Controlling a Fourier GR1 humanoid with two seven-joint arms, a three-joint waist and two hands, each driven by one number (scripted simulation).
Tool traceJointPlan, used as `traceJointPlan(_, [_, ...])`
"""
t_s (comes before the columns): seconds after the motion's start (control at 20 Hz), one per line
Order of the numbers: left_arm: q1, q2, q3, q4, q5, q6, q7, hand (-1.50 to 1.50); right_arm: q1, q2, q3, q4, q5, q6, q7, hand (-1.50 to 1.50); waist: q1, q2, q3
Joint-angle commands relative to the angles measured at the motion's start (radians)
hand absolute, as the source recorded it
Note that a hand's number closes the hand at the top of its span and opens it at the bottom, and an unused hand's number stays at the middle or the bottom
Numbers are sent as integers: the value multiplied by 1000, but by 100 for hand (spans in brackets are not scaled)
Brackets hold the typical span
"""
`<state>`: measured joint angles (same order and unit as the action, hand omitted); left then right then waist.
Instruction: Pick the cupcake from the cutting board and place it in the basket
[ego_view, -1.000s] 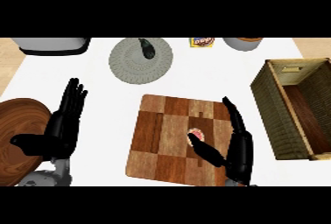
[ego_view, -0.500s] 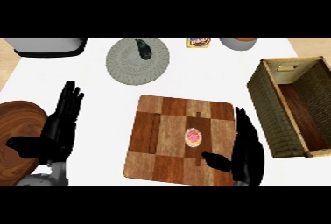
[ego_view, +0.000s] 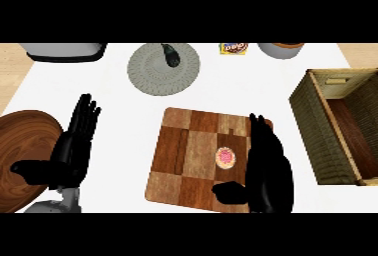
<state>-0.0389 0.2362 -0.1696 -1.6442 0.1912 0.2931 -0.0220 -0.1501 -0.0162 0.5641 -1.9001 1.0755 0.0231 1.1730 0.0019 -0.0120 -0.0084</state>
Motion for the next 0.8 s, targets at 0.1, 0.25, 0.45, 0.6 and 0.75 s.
traceJointPlan(0.1, [-17,-8,-7,-1,-8,1,8,0,-135,15,-19,-8,-34,231,312,-150,8,8,3])
traceJointPlan(0.25, [8,-13,-10,5,-14,-4,-21,0,-87,15,5,-5,-19,251,313,-150,1,6,4])
traceJointPlan(0.45, [31,-25,-31,-29,-23,2,-15,0,-74,15,-13,-3,-25,236,314,-150,3,5,5])
traceJointPlan(0.6, [27,-15,-6,-6,-11,-7,-8,0,-64,15,-11,6,-34,222,314,-150,0,9,6])
traceJointPlan(0.75, [11,-3,2,-26,-3,-22,8,0,-87,15,41,72,-25,123,314,-150,10,10,6])
